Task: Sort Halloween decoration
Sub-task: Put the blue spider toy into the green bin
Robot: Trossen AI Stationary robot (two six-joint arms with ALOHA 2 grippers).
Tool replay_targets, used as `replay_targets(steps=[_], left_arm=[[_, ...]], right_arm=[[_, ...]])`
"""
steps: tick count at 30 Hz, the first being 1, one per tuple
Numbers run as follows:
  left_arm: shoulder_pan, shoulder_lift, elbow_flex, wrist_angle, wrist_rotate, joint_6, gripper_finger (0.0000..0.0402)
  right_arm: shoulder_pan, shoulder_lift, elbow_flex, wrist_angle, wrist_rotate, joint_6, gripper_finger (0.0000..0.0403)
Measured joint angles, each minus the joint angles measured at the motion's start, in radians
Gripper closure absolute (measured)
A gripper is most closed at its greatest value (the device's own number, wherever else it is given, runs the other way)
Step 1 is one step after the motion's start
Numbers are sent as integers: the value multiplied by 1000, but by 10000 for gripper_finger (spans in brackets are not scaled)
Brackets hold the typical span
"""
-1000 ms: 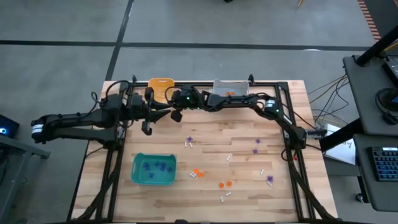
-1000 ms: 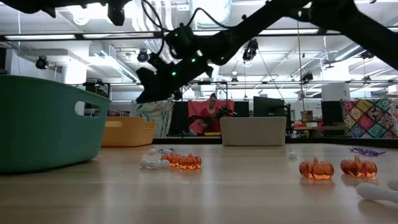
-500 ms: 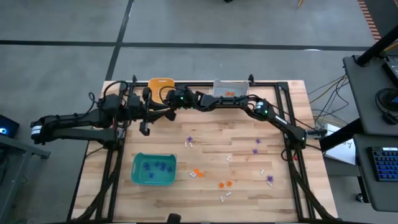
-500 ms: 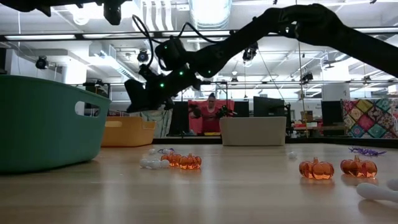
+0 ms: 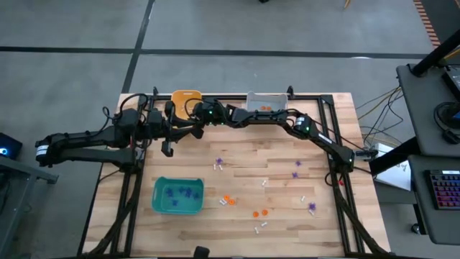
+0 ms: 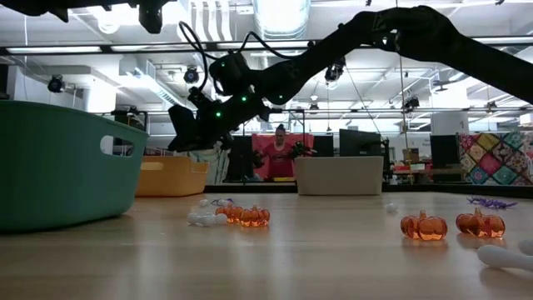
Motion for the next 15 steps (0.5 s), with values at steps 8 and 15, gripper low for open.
replay_targets(steps=[8,15], left_arm=[[0,0,0,-14,0,-3,331],[0,5,0,-24,4,-7,331]], right_arm=[[12,-76,-2,-167,-3,9,282],[68,-211,-7,-531,-26,-36,292]])
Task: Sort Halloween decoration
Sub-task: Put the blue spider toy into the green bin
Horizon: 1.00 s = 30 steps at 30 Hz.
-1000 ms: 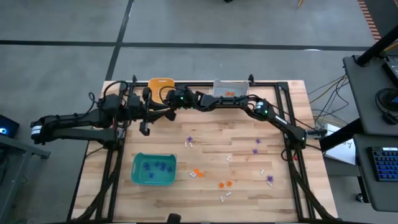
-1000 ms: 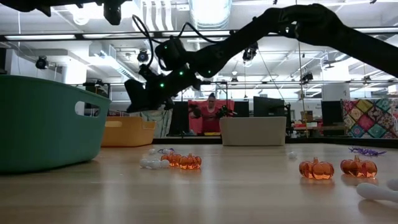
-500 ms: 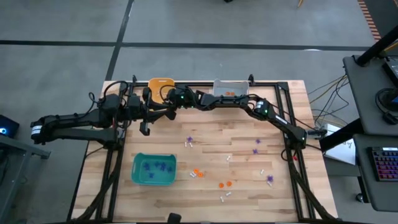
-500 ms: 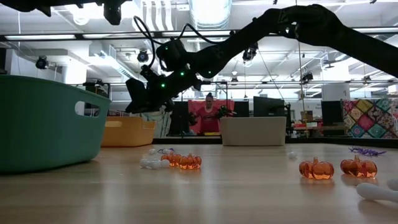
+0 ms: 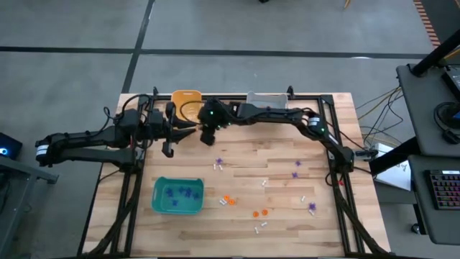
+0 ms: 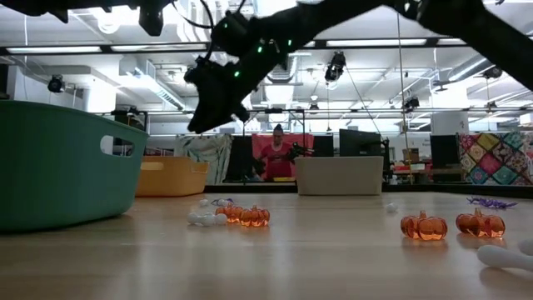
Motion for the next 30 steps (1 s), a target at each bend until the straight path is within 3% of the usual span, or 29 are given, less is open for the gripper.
replay_targets(steps=[6,16,21,30], left_arm=[[-1,1,0,-1,2,-17,331],[-7,74,0,-19,40,-80,331],[-10,156,0,-25,70,-139,331],[-31,274,0,-49,82,-239,337]], right_arm=[[73,-88,-73,-160,1,-26,307],[163,-325,-382,-128,9,52,323],[206,-458,-550,-75,8,117,320],[286,-657,-860,215,8,147,324]])
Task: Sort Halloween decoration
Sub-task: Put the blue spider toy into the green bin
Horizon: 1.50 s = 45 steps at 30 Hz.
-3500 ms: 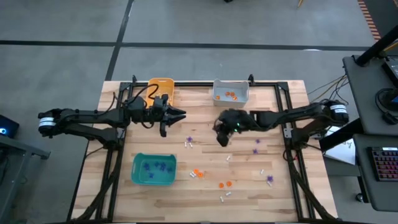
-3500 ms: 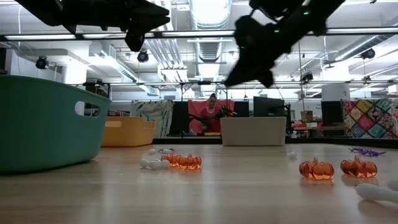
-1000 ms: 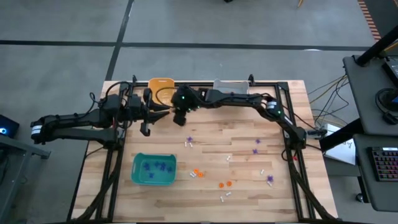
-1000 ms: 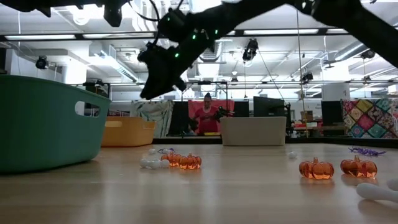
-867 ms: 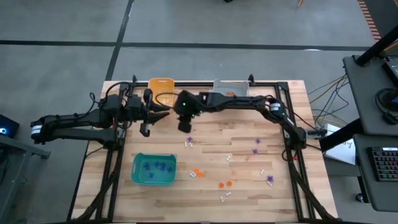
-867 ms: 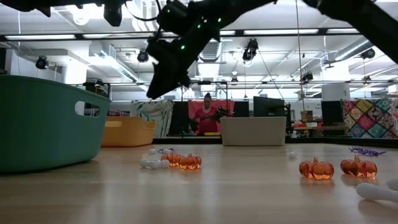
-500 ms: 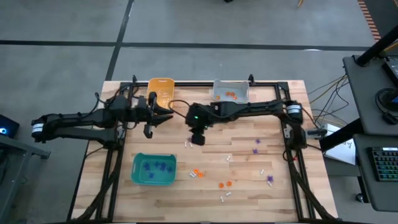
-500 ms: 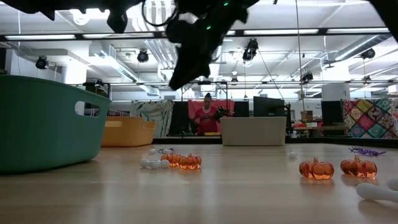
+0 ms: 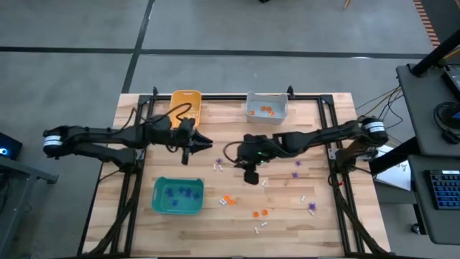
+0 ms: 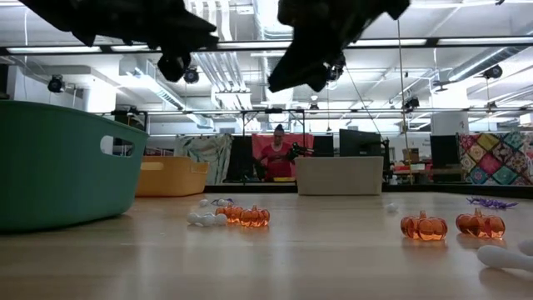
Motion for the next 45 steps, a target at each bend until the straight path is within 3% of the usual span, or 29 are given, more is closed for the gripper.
replay_targets(steps=[10,13,19,23,32,37,45], left_arm=[[-26,200,73,-60,-16,-57,355],[-29,275,139,-189,-37,-61,357],[-57,426,307,-563,-228,-58,357],[-73,536,407,-719,-273,-55,357],[-94,716,528,-789,-309,-76,357],[-98,756,570,-797,-355,-109,351],[-101,785,584,-831,-378,-225,309]], right_arm=[[5,-139,-168,106,3,45,333],[5,-151,-186,115,3,57,331],[5,-153,-213,116,2,58,335],[5,-151,-218,115,2,57,331],[5,-150,-224,115,2,54,332],[5,-150,-224,116,1,51,333],[5,-150,-224,119,2,51,326]])
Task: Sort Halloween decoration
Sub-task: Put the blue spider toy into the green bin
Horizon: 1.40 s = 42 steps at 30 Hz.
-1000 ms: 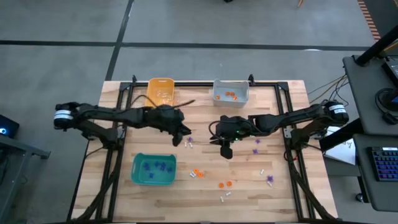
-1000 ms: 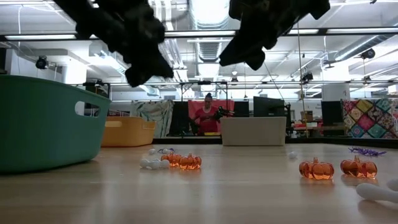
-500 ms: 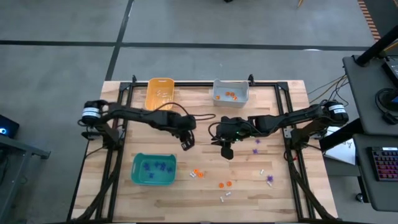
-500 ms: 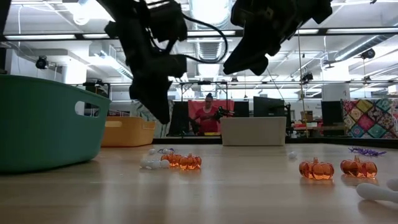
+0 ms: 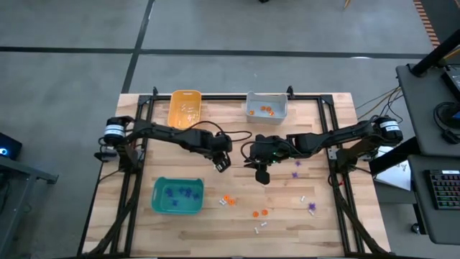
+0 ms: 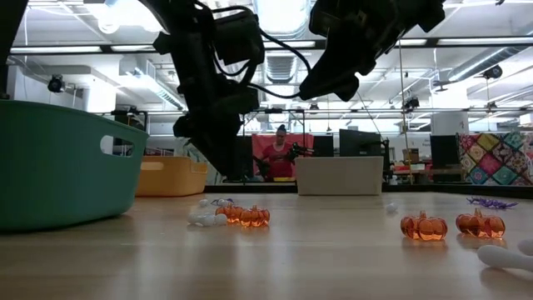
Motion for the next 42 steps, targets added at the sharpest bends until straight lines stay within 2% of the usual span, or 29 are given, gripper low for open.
replay_targets(steps=[8,13,42], left_arm=[[-14,30,-3,7,4,-18,279],[-33,67,6,7,9,11,278],[-32,71,-59,109,-26,38,278]], right_arm=[[0,1,0,4,0,-1,335],[0,1,0,5,0,1,329],[0,1,0,31,0,-5,332]])
